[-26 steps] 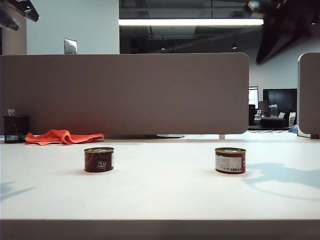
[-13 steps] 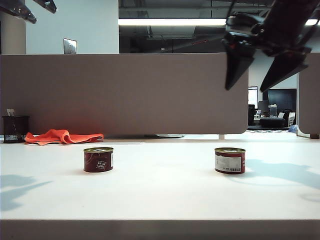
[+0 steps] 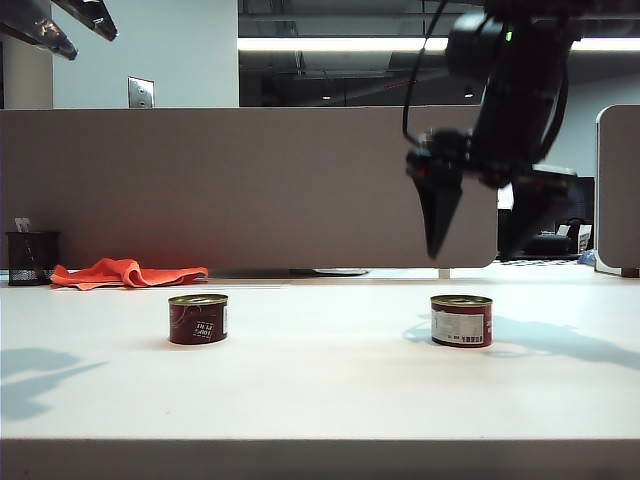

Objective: Stack a can of tomatoes on the right onto the can of tomatoes on the left.

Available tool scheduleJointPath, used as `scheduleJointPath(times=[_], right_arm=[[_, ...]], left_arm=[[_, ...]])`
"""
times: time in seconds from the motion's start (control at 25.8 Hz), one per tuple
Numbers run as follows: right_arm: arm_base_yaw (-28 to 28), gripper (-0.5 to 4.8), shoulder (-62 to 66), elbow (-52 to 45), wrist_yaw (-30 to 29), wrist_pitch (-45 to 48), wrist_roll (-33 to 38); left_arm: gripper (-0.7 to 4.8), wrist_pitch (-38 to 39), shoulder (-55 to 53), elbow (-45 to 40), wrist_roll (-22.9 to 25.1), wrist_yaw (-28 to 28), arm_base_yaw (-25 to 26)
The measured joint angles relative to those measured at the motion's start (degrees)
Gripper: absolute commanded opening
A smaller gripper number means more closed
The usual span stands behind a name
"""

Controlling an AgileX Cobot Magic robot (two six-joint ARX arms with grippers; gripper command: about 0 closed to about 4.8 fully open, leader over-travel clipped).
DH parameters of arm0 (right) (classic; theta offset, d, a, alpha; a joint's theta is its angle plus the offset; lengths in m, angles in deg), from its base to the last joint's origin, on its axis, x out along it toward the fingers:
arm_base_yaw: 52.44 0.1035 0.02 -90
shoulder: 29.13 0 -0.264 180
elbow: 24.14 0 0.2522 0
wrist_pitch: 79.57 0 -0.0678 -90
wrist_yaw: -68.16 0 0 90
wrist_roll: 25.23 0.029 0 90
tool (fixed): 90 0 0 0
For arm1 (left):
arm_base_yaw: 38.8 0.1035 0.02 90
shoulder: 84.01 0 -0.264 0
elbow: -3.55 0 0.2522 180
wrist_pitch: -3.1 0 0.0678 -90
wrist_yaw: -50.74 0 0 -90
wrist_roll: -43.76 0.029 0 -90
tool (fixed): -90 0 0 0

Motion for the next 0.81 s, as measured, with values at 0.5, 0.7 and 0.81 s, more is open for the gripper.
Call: scheduleJointPath(times=[0.5, 0.7, 0.81], right_arm=[[4.85, 4.79, 3.65, -0.07, 0.66, -2.93, 1.42], [4.72, 4.79, 4.44, -0.07, 1.92, -3.34, 1.44], [4.68, 4.79, 4.96, -0.02, 2.71, -3.56, 1.46]], left_arm=[[2.47, 0.17, 0.0, 0.0, 0.17, -0.11, 0.0], [2.47, 0.35, 0.0, 0.0, 0.17, -0.11, 0.0], [2.47, 0.85, 0.0, 0.0, 0.17, -0.11, 0.0]])
